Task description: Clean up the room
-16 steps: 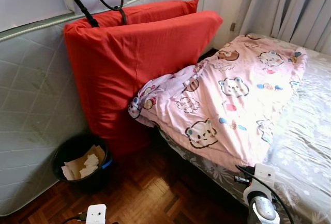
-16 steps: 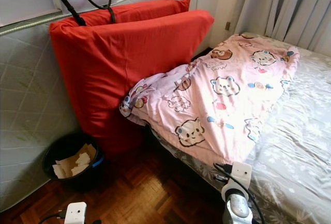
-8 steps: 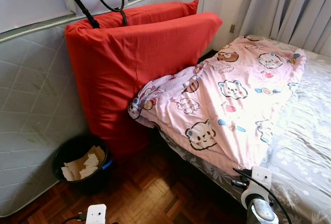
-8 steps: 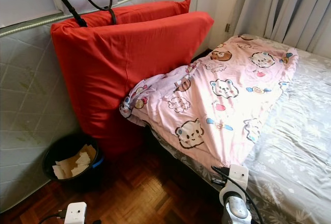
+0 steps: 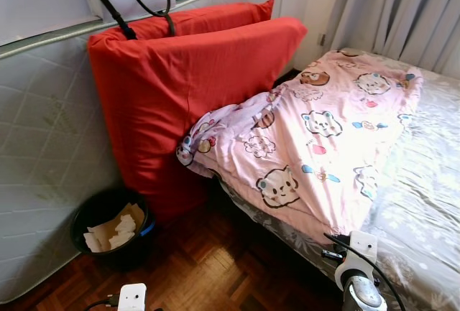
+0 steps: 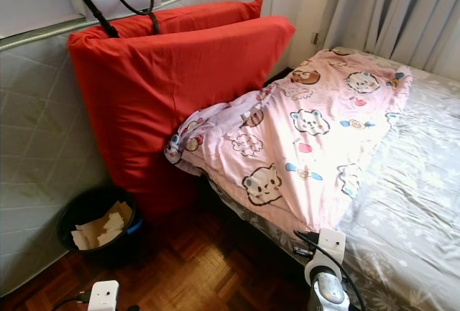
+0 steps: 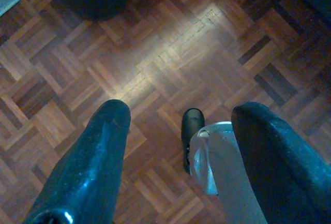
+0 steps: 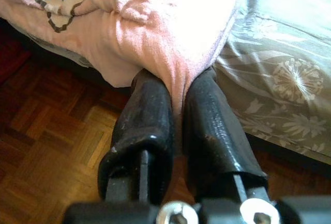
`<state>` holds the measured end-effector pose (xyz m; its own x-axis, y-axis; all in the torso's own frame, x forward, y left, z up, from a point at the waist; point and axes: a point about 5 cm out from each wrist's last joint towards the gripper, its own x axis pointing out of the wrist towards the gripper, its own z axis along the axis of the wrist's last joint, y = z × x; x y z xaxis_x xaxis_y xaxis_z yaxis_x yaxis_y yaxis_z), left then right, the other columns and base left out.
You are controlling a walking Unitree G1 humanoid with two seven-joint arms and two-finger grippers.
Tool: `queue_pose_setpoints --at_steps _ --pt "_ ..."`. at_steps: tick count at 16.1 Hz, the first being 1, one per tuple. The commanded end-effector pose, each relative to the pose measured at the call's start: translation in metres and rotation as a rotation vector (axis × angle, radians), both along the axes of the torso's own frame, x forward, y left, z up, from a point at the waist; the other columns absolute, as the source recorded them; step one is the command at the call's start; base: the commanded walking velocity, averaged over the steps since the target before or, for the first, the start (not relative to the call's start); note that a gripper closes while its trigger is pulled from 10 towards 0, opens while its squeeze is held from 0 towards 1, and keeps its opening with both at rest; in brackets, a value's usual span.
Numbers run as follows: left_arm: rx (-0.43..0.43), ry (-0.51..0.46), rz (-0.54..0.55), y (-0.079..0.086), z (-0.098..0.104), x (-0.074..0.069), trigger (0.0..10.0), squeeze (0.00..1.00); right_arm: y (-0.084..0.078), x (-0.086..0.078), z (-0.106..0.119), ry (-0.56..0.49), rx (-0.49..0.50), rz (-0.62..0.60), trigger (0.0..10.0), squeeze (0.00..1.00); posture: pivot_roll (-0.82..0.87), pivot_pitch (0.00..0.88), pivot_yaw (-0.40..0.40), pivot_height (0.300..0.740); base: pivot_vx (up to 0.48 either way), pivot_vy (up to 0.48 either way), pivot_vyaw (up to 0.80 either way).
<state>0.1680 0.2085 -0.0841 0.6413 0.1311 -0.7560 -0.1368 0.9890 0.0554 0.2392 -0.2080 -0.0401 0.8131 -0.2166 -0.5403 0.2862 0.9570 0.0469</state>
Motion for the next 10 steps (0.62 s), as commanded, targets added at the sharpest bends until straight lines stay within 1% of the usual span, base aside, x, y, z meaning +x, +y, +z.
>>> queue_pose_setpoints --at_steps 1,5,9,10 --pt "0.007 0.008 -0.011 0.0008 0.0002 0.0008 10.0 0.0 0.0018 -0.0018 -0.0021 0.013 0.014 -0.007 10.0 0.44 0.03 0.0 -0.027 0.74 0.0 0.0 0.0" --pt "0.008 0.006 -0.018 -0.0003 0.0003 0.0014 10.0 0.0 0.0014 -0.0025 -0.0027 0.019 0.013 -0.005 10.0 0.44 0.03 0.0 -0.029 0.74 0.0 0.0 0.0" --pt "0.01 0.007 -0.023 -0.001 0.0002 0.0014 10.0 0.0 0.0036 -0.0051 -0.006 0.049 0.016 0.016 10.0 0.46 0.03 0.0 -0.03 0.74 0.0 0.0 0.0" --pt "0.01 0.008 -0.024 -0.0012 0.0001 0.0014 10.0 0.0 0.0041 -0.0055 -0.0063 0.05 0.019 0.018 10.0 0.56 0.03 0.0 -0.03 0.74 0.0 0.0 0.0"
